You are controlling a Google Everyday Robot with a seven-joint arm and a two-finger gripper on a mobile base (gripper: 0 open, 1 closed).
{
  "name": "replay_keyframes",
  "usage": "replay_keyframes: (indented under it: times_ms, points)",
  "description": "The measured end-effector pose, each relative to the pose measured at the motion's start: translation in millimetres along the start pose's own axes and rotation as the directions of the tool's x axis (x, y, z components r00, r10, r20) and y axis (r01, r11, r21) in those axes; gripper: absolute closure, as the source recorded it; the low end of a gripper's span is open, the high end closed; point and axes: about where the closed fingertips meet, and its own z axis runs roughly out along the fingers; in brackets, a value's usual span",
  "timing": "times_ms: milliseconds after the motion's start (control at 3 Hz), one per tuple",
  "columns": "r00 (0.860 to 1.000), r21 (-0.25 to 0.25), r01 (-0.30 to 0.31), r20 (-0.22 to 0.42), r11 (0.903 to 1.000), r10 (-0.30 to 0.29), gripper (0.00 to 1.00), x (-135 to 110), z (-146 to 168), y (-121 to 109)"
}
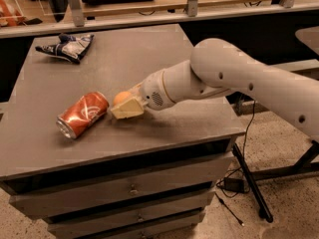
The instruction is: Move orange near coke can
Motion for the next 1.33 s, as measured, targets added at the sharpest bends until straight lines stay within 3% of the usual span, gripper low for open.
replay_keyframes:
  times_ms: [333,667,1000,1333]
  points:
    - [1.000,-0.007,0.009,0.005,0.9999,-0.009,0.28,-2.2,-0.2,-4.0]
    - [1.000,-0.011,0.011,0.006,0.9999,-0.011,0.06,-2.7,-1.6,-5.7]
    - [1.000,-0.024,0.016,0.011,0.9996,-0.016,0.00,-2.5,-2.1,-9.5]
    - [1.000,-0.017,0.019,0.009,0.9997,-0.019,0.00,-1.6,-4.9,-12.6]
